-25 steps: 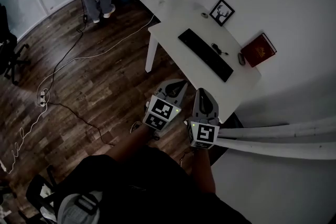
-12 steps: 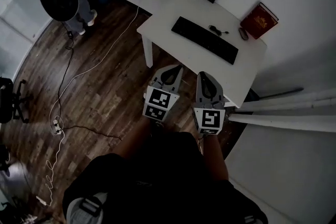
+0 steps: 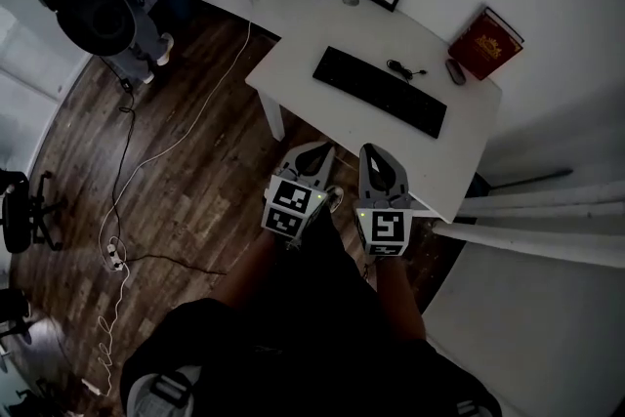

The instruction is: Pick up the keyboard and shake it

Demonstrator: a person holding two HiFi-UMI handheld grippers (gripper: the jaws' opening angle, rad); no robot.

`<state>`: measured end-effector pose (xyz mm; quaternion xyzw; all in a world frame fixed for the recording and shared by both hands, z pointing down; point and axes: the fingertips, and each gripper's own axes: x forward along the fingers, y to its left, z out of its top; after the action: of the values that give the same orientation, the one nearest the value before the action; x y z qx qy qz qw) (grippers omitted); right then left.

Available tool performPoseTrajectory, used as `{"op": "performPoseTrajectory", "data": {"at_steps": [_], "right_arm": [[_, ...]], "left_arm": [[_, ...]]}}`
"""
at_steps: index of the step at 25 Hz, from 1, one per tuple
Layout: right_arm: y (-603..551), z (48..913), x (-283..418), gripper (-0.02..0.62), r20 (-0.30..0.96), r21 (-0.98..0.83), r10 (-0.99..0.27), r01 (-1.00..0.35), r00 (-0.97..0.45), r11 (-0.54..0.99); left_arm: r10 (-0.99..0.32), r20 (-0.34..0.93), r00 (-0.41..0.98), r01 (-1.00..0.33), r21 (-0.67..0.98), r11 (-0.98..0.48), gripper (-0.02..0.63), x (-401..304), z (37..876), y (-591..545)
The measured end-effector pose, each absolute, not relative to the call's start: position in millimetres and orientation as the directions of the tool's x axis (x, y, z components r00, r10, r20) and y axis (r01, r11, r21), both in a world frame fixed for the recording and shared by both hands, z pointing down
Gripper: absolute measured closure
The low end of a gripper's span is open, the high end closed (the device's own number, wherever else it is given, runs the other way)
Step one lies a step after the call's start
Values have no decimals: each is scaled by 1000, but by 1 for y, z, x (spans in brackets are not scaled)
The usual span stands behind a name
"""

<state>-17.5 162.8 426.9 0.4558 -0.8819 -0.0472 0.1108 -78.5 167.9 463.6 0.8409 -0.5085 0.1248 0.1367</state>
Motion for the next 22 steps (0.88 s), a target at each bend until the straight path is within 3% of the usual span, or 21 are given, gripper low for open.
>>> {"op": "performPoseTrajectory", "data": {"at_steps": [5,11,22], "right_arm": [[92,427,-35,574,141,148,-805,-791,-577,593],[29,417,-37,574,139,85,-808,-806,-573,586],[-30,451,12,574,244,41,-811,-829,-533,557]], "left_arm": [[-814,365,453,-882,52,-468,603,-85,448,112],[-789,395,471,-878,122,-462,603,-92,443,54],[-670,517,533,-828,158,-537,603,-45,497,1]]}}
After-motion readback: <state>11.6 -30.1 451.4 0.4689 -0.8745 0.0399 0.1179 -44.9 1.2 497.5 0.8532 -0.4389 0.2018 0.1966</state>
